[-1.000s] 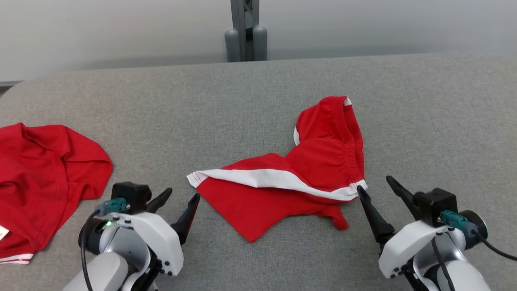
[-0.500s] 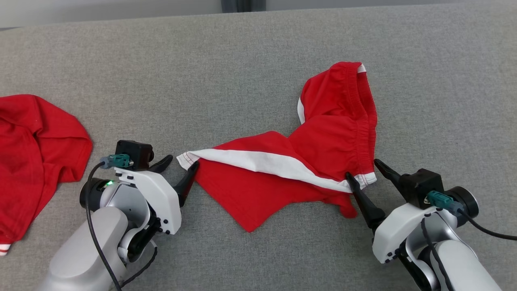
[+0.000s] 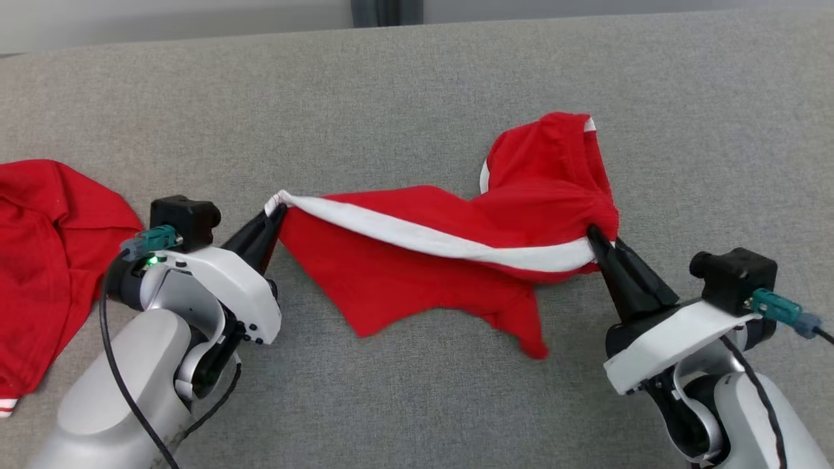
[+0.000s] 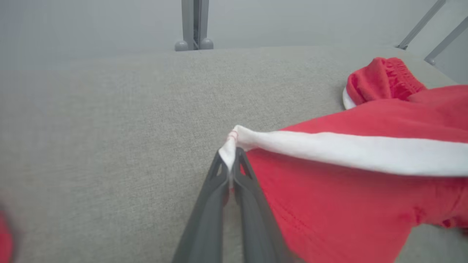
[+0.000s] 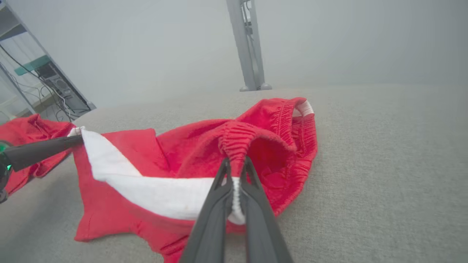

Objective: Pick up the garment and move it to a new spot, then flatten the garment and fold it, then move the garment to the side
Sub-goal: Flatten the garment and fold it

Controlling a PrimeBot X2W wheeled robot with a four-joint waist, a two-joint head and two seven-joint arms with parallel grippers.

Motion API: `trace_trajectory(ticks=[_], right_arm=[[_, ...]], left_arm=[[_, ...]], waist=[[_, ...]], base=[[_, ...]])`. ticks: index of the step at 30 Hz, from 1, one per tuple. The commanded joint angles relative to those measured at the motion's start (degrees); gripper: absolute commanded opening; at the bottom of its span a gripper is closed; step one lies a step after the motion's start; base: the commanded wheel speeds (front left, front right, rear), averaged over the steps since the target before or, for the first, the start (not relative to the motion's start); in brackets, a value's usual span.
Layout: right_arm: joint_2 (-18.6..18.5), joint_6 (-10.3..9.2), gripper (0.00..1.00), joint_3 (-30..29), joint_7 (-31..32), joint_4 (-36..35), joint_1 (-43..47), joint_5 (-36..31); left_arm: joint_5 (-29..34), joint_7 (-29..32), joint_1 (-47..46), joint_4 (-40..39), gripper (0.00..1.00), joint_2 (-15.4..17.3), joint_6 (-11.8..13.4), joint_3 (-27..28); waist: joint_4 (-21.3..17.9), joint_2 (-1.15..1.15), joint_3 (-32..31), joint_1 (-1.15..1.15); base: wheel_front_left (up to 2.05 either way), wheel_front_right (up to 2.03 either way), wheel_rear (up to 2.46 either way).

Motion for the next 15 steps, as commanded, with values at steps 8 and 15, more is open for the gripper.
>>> trace_trajectory(ticks=[8, 15], right_arm=[[1.7, 0.0, 0.0, -4.0, -2.1, -5.3, -5.7, 10.5], [2.4, 0.0, 0.0, -3.8, -2.9, -5.9, -13.8, 14.0]], left_arm=[[2.1, -1.2, -1.9, -14.4, 0.0, 5.2, 5.5, 4.4], [4.4, -1.5, -4.2, -27.6, 0.0, 8.4, 11.0, 8.6]], waist=[[-0.4, 0.0, -3.4, 0.0], [-1.2, 0.0, -5.9, 0.0]], base=[[0.0, 0.0, 0.0], [0.0, 0.0, 0.0]])
